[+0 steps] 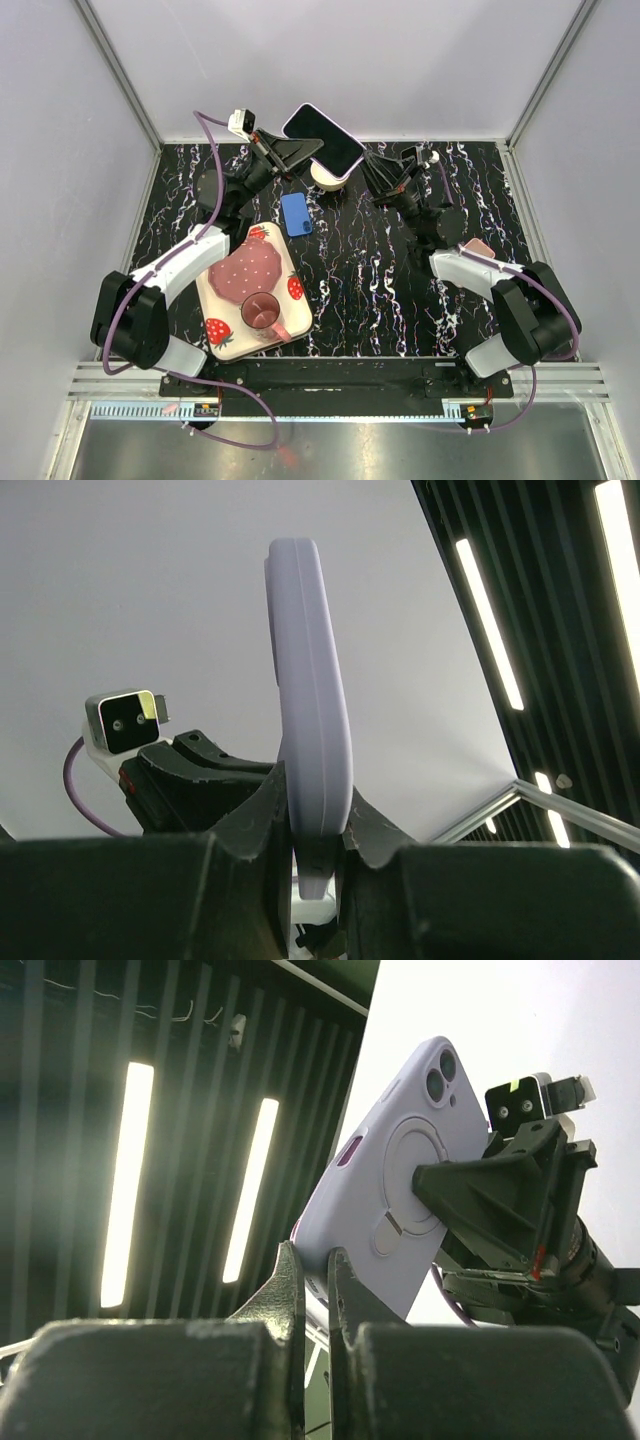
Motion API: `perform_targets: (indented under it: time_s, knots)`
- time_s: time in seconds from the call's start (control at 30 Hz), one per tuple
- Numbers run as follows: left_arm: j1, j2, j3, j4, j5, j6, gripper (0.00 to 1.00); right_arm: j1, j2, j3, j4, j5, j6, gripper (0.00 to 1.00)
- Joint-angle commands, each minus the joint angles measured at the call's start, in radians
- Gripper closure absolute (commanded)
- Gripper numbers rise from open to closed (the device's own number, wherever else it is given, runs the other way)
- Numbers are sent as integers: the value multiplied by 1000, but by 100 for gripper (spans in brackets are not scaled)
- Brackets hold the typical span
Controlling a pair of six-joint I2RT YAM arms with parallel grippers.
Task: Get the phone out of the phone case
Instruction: Remove the phone case from the phone.
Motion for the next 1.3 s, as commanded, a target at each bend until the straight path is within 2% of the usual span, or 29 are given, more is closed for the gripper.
perform_targets:
  time_s: [0.0, 0.17, 0.37, 0.47, 0.57, 0.67, 0.73, 0.77, 0.8, 0.83, 0.97, 1.07, 1.13, 1.2, 1.23, 1.27]
  knots:
    - [-69, -111, 43, 252, 208, -72, 100, -27, 32, -14, 90, 211, 130, 100]
    - [-66, -113, 38, 258, 205, -73, 100, -27, 18, -36, 92, 230, 135, 100]
    - [-66, -114, 38, 246, 216, -61, 100, -25, 64, 47, 89, 183, 133, 100]
    - [-66, -114, 32, 238, 220, -60, 100, -15, 75, 76, 34, 125, 126, 100]
    - [-66, -114, 38, 245, 222, -63, 100, -13, 46, 35, -39, 118, 103, 100]
    - [-66, -114, 55, 228, 231, -52, 100, -17, -8, 3, -153, 79, 43, 100]
    - [-66, -113, 65, 211, 239, -46, 100, -21, -57, 15, -420, -19, -29, 100]
    - [-66, -111, 65, 209, 239, -44, 100, -21, -111, 30, -521, -41, -125, 100]
    - [-66, -114, 65, 209, 242, -44, 100, -22, -135, 37, -709, -56, -178, 100]
    - [-66, -114, 65, 208, 243, -46, 100, -22, -160, 55, -793, -53, -283, 100]
    - [-66, -118, 65, 133, 265, 0, 100, -24, -232, 139, -1130, -55, -535, 100]
    - [-66, -104, 68, 145, 282, -12, 100, -22, -231, 201, -1247, -70, -664, 99]
    - [-66, -98, 73, 137, 293, -6, 100, -27, -215, 239, -1264, -134, -725, 100]
    - [-66, -108, 82, 66, 309, 23, 100, -28, -183, 274, -1295, -212, -767, 94]
    - [-65, -113, 84, 39, 316, 55, 100, -30, -171, 296, -1298, -236, -790, 86]
    - [-66, -119, 93, 10, 328, 72, 100, -31, -157, 302, -1292, -254, -796, 82]
